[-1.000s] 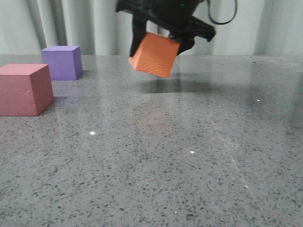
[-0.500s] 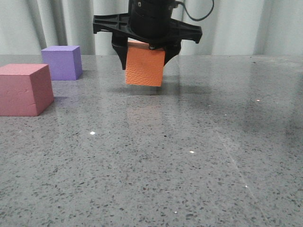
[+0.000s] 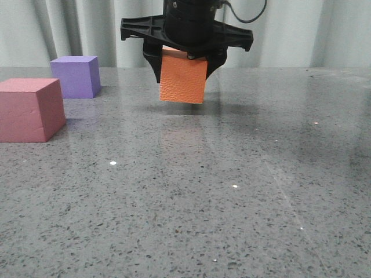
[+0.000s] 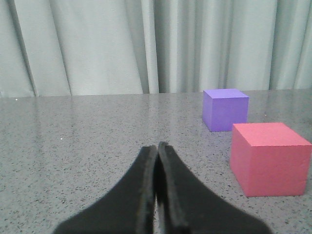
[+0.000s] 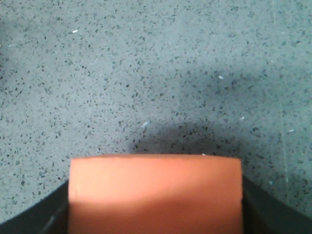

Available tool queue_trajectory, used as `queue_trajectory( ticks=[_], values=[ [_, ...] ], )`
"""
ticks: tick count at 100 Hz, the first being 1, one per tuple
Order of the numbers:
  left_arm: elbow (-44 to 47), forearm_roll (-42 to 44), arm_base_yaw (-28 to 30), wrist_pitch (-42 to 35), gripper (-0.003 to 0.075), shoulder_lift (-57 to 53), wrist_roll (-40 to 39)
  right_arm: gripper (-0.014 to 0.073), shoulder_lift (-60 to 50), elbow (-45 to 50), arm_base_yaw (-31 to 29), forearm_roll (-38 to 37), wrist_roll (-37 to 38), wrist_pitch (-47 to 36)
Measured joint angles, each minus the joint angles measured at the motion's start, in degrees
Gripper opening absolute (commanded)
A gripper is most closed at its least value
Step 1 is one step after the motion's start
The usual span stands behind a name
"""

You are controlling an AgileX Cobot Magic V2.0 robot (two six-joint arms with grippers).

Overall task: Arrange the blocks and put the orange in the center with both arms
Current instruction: 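Carry the orange cube with the right gripper to the table center, then lower the orange cube and open the right gripper, then raise the right gripper away from the orange cube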

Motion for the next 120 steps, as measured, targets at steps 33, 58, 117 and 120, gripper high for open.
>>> queue_trajectory(
  ticks=[33, 58, 117, 120],
  values=[
    [0.0, 0.0, 0.0, 0.0, -0.0019, 0.0, 0.0, 0.0362, 2.8, -0.1, 0.0, -0.6, 0.0, -0.1],
    [0.0, 0.0, 0.0, 0.0, -0.0019, 0.0, 0.0, 0.0666, 3.4, -0.2, 0.0, -0.6, 0.0, -0.1],
    [0.0, 0.0, 0.0, 0.0, -0.0019, 0.0, 0.0, 0.0664, -7.3, -5.5, 0.0, -6.3, -8.9, 5.0],
    [0.0, 0.0, 0.0, 0.0, -0.0019, 0.0, 0.0, 0.0664, -8.1, -5.5, 0.0, -7.4, -9.0, 5.3]
  ],
)
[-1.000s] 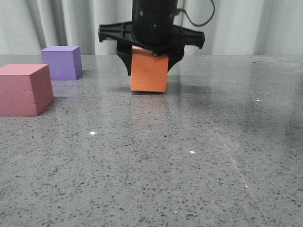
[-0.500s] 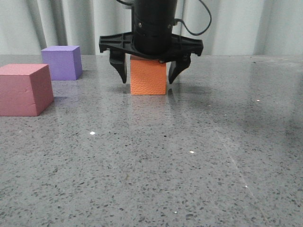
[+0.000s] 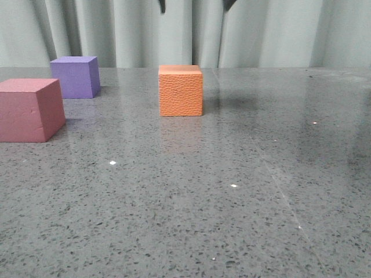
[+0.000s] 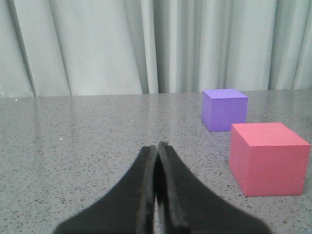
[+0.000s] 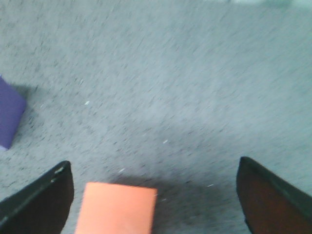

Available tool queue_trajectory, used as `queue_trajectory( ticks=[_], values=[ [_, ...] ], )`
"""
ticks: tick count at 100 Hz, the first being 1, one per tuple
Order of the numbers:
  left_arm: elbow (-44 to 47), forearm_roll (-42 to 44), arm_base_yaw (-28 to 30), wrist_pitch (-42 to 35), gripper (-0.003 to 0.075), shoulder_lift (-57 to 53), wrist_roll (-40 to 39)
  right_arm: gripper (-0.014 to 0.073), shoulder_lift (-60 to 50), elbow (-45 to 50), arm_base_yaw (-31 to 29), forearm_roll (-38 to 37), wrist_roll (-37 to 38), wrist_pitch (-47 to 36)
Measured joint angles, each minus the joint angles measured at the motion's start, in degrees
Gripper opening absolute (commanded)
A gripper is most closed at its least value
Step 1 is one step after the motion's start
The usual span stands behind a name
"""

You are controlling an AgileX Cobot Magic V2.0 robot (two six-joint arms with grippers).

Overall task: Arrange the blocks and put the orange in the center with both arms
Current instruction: 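Raise the right gripper away from the orange cube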

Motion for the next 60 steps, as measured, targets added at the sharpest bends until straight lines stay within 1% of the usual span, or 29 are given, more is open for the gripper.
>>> queue_trajectory(
  ticks=[11, 20, 30, 39, 54, 60],
  values=[
    [0.0, 0.0, 0.0, 0.0, -0.0019, 0.0, 0.0, 0.0649, -3.1, 2.2, 0.0, -4.7, -0.4, 1.0],
    [0.0, 0.0, 0.0, 0.0, -0.0019, 0.0, 0.0, 0.0598, -6.6, 6.8, -0.2, -7.7, -0.6, 1.1],
    [0.0, 0.0, 0.0, 0.0, -0.0019, 0.0, 0.0, 0.0538, -11.7, 14.0, -1.8, -8.8, -0.5, -0.2],
    [0.0, 0.0, 0.0, 0.0, -0.0019, 0.0, 0.0, 0.0503, -17.6, 22.1, -4.9, -9.0, 0.9, -2.6],
    [0.0, 0.0, 0.0, 0.0, -0.0019, 0.0, 0.0, 0.0471, -28.4, 35.7, -12.4, -9.6, 3.3, -7.6],
    [0.0, 0.0, 0.0, 0.0, -0.0019, 0.0, 0.0, 0.0423, -32.2, 40.0, -15.1, -9.7, 3.6, -8.5]
  ],
)
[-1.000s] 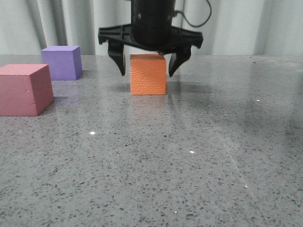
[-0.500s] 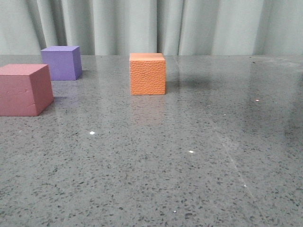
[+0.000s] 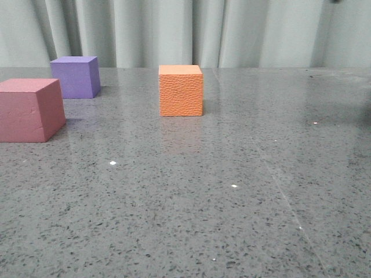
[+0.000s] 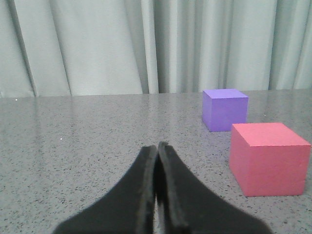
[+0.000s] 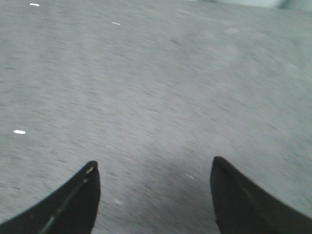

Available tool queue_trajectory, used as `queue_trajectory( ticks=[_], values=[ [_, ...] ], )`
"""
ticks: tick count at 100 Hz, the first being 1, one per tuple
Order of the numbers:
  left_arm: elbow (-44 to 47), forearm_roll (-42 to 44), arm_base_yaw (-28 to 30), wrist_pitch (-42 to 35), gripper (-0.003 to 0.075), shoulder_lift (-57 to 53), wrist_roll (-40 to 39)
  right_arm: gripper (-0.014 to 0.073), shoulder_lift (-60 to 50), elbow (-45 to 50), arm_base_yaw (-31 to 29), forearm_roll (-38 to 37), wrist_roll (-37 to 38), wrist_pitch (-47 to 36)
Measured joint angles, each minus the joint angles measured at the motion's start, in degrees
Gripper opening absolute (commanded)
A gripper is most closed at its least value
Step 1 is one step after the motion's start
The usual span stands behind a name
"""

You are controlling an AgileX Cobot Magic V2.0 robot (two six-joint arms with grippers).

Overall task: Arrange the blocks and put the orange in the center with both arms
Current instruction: 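Raise the right gripper away from the orange cube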

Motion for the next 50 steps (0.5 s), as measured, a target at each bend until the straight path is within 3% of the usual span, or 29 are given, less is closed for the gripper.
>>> queue_trajectory(
  ticks=[9, 31, 50],
  values=[
    [0.0, 0.0, 0.0, 0.0, -0.0019, 0.0, 0.0, 0.0309, -5.8, 5.7, -3.7, -0.1, 0.3, -0.6],
    [0.0, 0.0, 0.0, 0.0, -0.0019, 0.0, 0.0, -0.0069, -17.5, 15.3, -7.8, -0.3, 0.6, -0.8],
    [0.0, 0.0, 0.0, 0.0, -0.0019, 0.0, 0.0, -0.006, -26.3, 20.1, -7.8, -0.3, 0.6, -1.1]
  ],
)
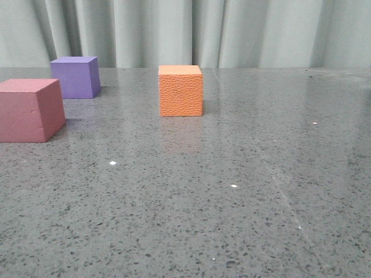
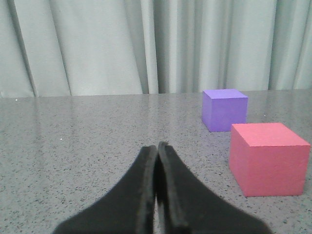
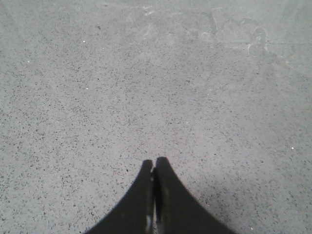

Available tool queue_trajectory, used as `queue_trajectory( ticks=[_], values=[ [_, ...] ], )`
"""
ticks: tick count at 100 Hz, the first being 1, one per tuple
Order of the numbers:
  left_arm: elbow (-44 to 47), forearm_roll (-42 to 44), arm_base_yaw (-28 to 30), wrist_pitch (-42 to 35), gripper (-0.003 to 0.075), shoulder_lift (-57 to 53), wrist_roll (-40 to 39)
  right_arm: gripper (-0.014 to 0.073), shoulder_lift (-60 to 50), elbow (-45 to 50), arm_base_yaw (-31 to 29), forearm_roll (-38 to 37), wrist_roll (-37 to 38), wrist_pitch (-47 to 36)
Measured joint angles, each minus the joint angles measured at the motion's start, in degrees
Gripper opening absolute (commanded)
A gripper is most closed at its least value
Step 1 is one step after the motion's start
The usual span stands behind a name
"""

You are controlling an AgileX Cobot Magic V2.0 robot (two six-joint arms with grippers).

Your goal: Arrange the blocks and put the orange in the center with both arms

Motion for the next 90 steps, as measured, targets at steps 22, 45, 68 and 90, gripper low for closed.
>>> queue_trajectory(
  ticks=[22, 45, 68, 90],
  values=[
    [0.0, 0.0, 0.0, 0.0, -0.0019, 0.0, 0.0, -0.006, -5.2, 1.4, 0.0, 0.0, 0.0, -0.1],
    [0.0, 0.0, 0.0, 0.0, -0.0019, 0.0, 0.0, -0.006, -5.5, 1.6, 0.0, 0.0, 0.0, -0.1],
    [0.0, 0.0, 0.0, 0.0, -0.0019, 0.0, 0.0, -0.006, -5.5, 1.6, 0.0, 0.0, 0.0, -0.1],
    [0.0, 0.0, 0.0, 0.0, -0.0019, 0.0, 0.0, -0.006, -6.4, 2.1, 0.0, 0.0, 0.0, 0.0]
  ],
)
